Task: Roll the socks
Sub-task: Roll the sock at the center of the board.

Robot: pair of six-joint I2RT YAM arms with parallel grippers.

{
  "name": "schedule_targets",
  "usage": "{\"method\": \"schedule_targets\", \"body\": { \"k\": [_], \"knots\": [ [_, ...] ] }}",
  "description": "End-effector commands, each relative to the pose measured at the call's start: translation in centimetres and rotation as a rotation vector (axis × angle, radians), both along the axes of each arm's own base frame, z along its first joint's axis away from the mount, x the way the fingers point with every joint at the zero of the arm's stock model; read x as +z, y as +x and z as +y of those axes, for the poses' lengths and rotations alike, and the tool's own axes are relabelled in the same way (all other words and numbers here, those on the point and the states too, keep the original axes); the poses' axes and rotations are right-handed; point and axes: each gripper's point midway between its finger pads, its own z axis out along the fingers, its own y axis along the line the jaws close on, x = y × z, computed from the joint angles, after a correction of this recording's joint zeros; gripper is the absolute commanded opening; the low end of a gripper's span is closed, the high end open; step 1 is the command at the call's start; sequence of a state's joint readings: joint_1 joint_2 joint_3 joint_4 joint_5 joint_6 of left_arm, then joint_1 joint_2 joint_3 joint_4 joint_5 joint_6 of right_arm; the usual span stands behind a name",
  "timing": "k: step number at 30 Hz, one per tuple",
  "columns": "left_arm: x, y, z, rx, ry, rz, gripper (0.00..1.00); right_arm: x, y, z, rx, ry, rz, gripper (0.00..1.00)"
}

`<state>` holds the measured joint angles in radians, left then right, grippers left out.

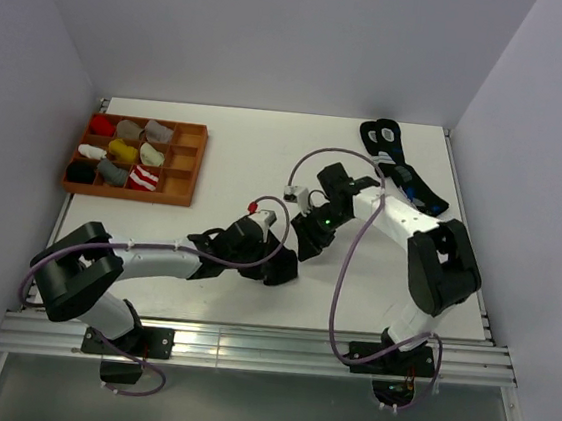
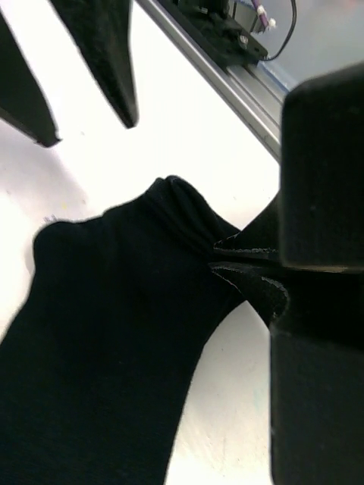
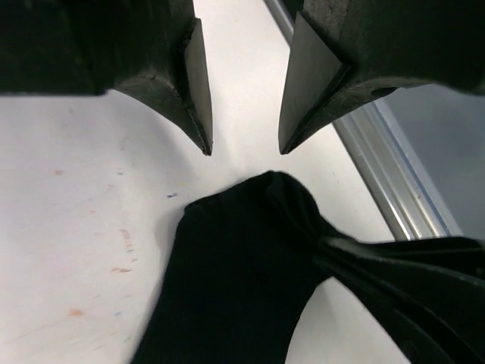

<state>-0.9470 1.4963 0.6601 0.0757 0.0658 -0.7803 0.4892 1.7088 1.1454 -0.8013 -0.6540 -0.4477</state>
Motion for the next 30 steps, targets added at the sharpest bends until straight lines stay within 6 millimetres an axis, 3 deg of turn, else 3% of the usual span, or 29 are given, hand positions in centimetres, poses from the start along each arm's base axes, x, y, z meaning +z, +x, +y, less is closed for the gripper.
{"method": "schedule_targets", "body": {
  "k": [1, 8, 13, 18, 22, 30],
  "knots": [
    [1.6, 0.3, -1.2, -0.046, -0.009, -0.01, 0.0, 2.0, 2.3, -0.2, -0.033, 0.075, -0.129, 0.47],
    [-0.2, -0.2, -1.6, -0.086, 0.032, 0.058, 0.0, 4.5, 4.6, -2.1, -0.106, 0.132, -0.309, 0.45],
    [-1.6, -0.5, -1.8, -0.095, 0.022, 0.107, 0.0, 6.2, 4.7, -2.8, -0.083, 0.152, -0.471, 0.47],
    [-2.8, -1.3, -2.3, -0.133, -0.005, 0.17, 0.0, 6.2, 2.7, -3.1, 0.026, 0.169, -0.536, 0.48],
    [-3.0, -1.1, -2.2, -0.13, -0.019, 0.213, 0.0, 4.4, 0.6, -3.0, 0.151, 0.139, -0.62, 0.48],
    [-3.1, -1.0, -2.4, -0.148, -0.054, 0.298, 0.0, 2.4, -3.3, -0.9, 0.341, 0.123, -0.76, 0.5]
  ]
}}
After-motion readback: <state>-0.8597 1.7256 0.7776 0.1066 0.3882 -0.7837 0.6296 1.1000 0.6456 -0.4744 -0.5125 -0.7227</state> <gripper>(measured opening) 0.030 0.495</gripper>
